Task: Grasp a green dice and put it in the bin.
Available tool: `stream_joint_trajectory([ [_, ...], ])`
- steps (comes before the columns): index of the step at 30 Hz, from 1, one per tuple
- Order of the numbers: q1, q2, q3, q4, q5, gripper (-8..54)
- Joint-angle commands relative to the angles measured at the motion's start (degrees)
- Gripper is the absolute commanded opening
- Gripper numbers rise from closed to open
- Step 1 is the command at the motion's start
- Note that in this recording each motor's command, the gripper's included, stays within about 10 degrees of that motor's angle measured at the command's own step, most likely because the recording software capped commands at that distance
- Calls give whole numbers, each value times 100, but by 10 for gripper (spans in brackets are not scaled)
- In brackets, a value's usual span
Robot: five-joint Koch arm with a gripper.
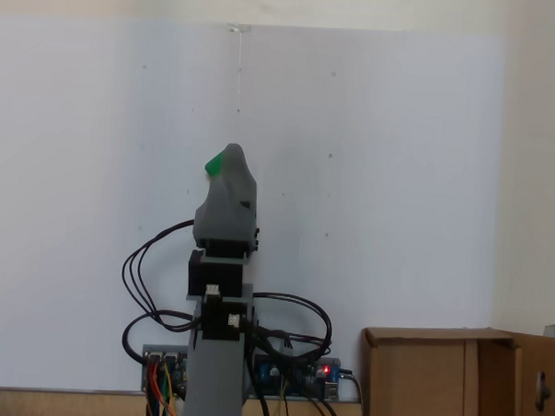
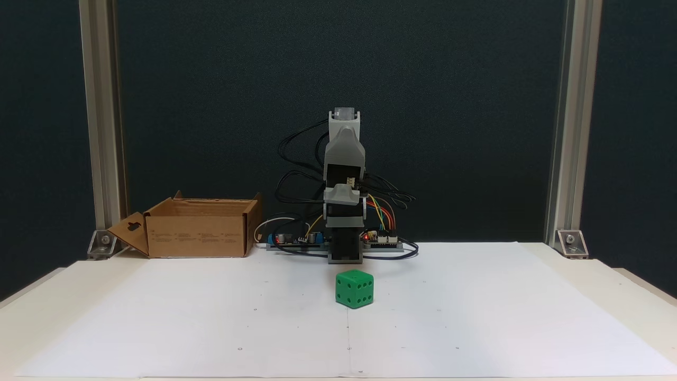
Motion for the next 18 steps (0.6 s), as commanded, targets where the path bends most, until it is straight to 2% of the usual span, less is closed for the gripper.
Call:
stream_joint_trajectory([
  [1, 1000, 545, 1000, -1000, -360, 453],
  [3, 1925, 545, 1703, -1310, -360, 453],
  [8, 1934, 545, 1721, -1301, -360, 453],
  [18, 1890, 105, -352, 26, -369, 453],
])
